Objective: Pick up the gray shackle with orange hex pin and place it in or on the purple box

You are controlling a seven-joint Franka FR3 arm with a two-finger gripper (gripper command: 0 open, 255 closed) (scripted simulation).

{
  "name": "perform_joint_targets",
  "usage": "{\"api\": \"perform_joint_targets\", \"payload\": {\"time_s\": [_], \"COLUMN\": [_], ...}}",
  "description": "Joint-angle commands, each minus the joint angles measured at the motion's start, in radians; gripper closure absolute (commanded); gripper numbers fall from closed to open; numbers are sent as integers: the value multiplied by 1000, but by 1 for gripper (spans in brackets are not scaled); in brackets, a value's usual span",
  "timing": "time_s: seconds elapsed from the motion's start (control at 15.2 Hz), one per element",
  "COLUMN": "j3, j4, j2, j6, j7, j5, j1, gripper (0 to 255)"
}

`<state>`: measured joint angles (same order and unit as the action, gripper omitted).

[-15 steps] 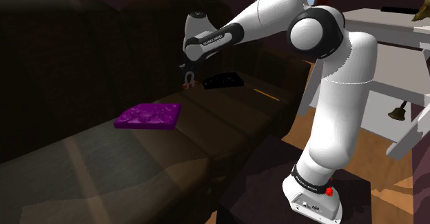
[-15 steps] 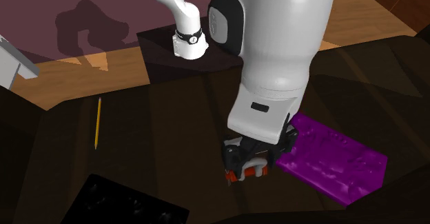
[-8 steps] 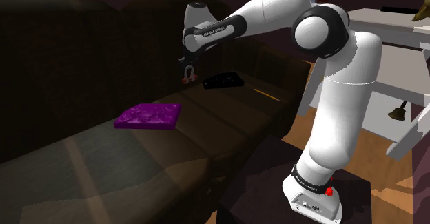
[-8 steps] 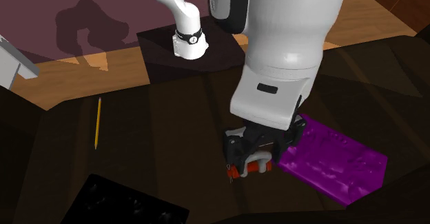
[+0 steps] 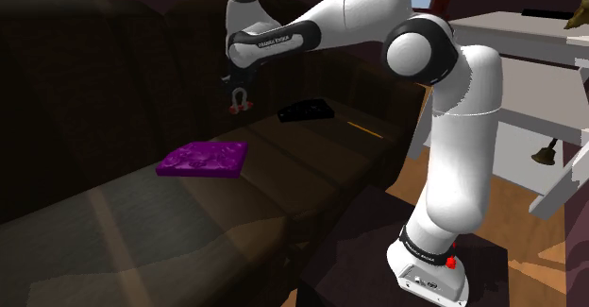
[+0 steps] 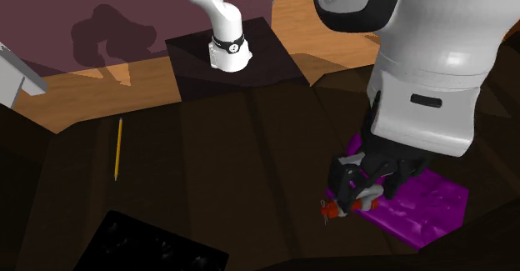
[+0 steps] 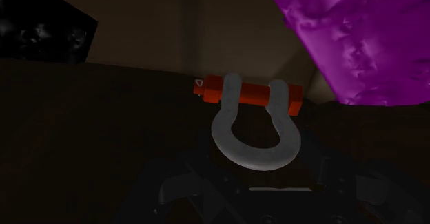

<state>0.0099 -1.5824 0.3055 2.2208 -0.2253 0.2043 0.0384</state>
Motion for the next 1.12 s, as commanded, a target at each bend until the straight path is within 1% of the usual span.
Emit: {"api": "perform_joint_targets", "payload": {"time_s": [0.0, 0.2, 0.4, 0.53, 0.59, 1.06], "j3": [9, 19, 25, 27, 28, 25], "j4": [69, 199, 359, 492, 630, 502], "j2": [41, 118, 212, 290, 369, 348], "j6": [-36, -98, -173, -235, -297, -193], "j7": [-40, -86, -124, -143, -154, -178], "j5": [15, 32, 46, 53, 58, 66], "j1": [30, 74, 119, 151, 177, 174], "gripper": [255, 255, 255, 255, 255, 255]}}
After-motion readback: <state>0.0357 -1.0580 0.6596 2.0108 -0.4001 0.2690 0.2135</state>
